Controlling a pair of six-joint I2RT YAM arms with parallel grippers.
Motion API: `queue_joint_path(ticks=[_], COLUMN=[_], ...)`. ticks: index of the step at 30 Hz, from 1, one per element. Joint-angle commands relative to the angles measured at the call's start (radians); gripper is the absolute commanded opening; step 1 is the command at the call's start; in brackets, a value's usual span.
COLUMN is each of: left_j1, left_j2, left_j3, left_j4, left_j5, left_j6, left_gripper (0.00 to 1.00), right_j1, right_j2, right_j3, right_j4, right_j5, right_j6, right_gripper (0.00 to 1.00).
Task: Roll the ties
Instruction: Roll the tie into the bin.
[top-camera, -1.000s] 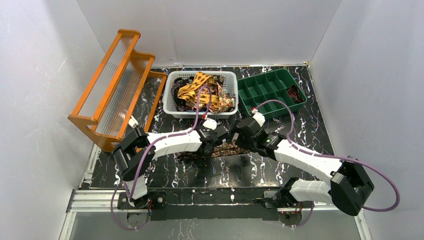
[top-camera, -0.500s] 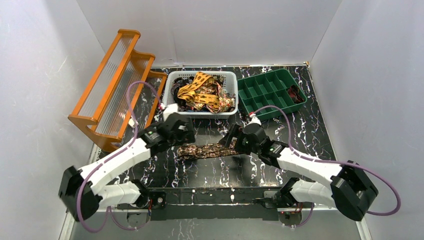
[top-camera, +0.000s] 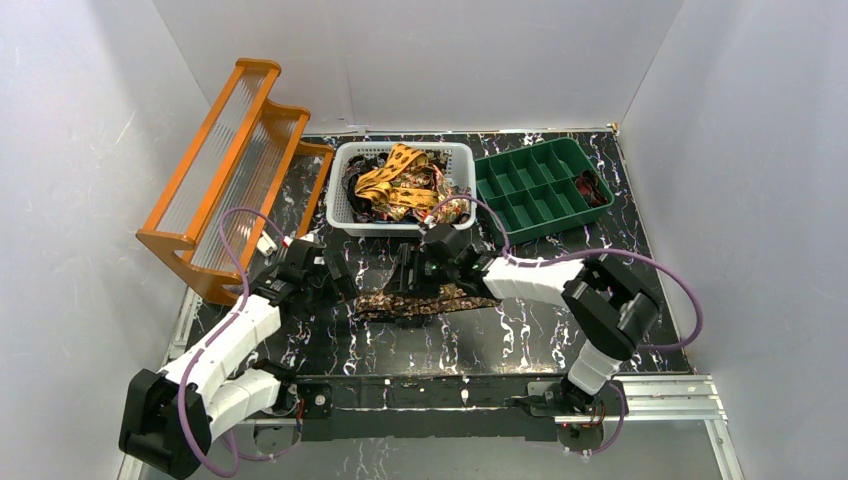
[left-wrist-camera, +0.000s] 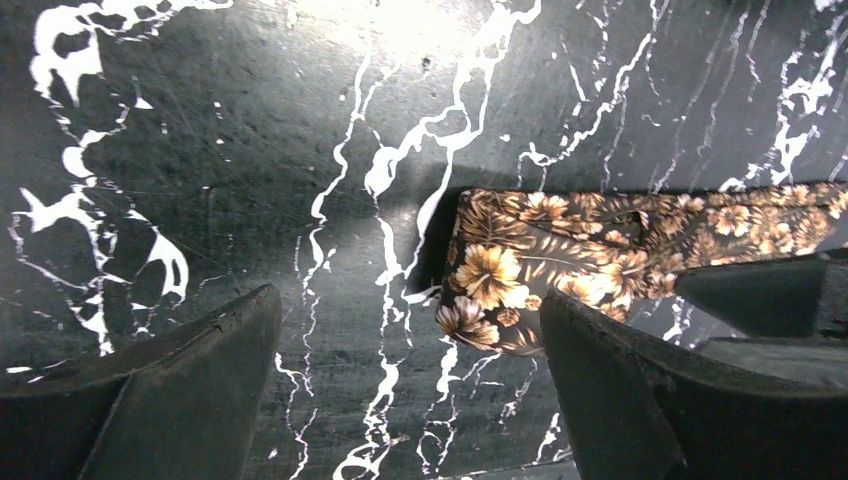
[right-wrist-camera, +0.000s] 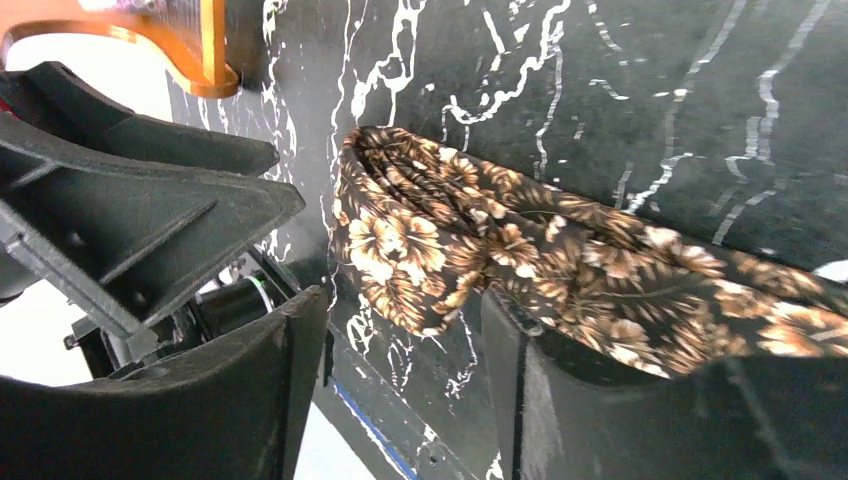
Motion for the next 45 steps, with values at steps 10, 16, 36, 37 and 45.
queue_joint_path(ticks=[10,16,36,37,45], left_j1=[0.043,0.043,0.044,0.044,0.048], left_j2=[-0.014,-0.015,-0.010,-0.011,0.044], left_j3=[-0.039,-0.070,-0.192,-0.200,-0.232], left_j4=[0.054,0.089,0.291,0.317,0.420], left_j5=[0.124,0.149,0.277,0.287,0.330], left_j6=[0.013,-0.004,-0.034,-0.037,-0.036], left_gripper=[0.98,0.98,0.98,0.98,0.98], right_j1=[0.034,0.050,0.043,0.042,0.010], right_j2=[0.126,0.153,0.212,0.215,0.215], right_j3=[0.129,0.160,0.222,0.221,0.192], right_j4=[-0.116,-0.155,-0.309,-0.311,-0.254], right_j5=[-0.042,-0.034,0.052,0.051,-0.044], right_j6=[-0.022,-0.053,-0.140,-0.142,-0.160], right_gripper=[0.66,0.62,0.42,0.42,0.44])
